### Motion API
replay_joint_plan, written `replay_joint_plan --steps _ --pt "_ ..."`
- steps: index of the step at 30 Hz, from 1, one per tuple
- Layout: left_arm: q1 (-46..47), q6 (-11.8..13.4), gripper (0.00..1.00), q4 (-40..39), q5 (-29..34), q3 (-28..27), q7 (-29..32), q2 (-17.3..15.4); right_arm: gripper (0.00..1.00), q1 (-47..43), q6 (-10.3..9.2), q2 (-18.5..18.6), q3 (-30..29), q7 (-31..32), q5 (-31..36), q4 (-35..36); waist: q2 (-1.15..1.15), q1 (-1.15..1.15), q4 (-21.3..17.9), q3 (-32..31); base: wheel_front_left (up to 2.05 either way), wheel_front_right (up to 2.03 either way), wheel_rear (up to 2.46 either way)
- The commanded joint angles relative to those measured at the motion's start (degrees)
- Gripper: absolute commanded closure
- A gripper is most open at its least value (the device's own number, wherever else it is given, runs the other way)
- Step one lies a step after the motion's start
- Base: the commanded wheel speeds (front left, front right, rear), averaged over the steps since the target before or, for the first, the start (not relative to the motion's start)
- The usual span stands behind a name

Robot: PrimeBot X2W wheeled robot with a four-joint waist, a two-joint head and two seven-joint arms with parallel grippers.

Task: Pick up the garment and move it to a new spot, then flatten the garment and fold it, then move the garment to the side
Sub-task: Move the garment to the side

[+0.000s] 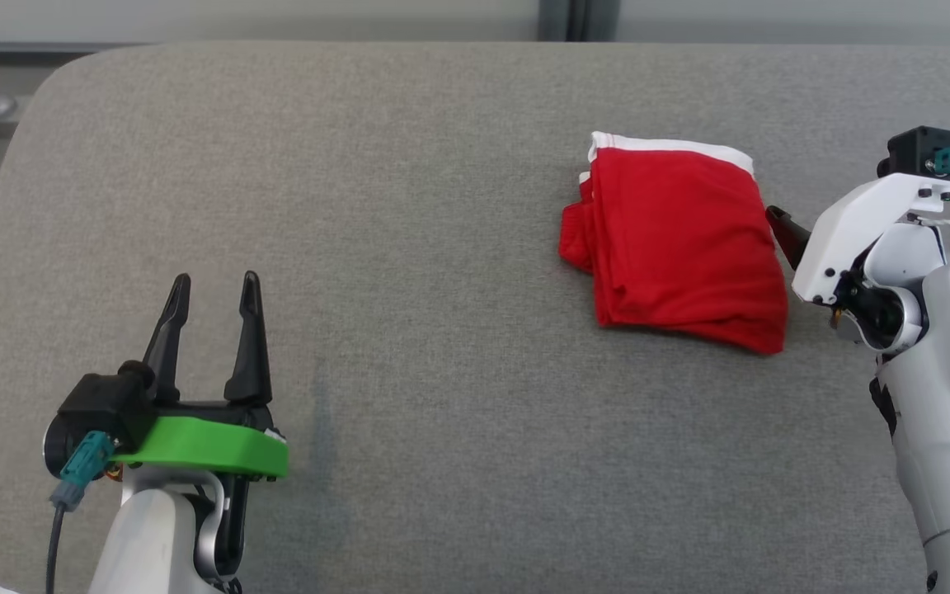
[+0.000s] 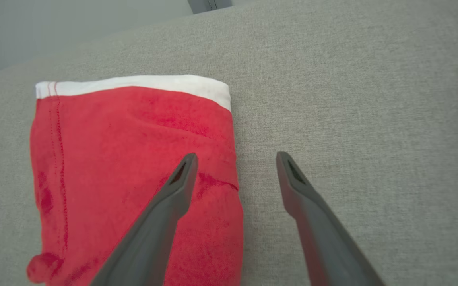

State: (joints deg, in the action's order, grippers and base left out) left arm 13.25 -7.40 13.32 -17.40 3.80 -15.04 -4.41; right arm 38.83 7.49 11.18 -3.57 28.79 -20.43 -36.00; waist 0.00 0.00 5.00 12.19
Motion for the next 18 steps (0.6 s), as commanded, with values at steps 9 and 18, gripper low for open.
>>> replay_joint_plan --steps 9,18 --pt "1.52 -0.13 0.0 -0.65 0.09 0.92 -0.15 0.05 0.0 4.05 -0.01 -0.65 -2.55 4.65 3.29 -10.14 0.0 0.0 5.06 5.27 0.0 0.0 0.0" --pt "0.21 -0.13 0.0 -0.29 0.21 0.28 -0.15 0.11 1.0 4.48 -0.01 1.15 5.27 8.71 3.42 -8.22 0.0 0.0 2.47 3.2 0.0 0.0 0.0"
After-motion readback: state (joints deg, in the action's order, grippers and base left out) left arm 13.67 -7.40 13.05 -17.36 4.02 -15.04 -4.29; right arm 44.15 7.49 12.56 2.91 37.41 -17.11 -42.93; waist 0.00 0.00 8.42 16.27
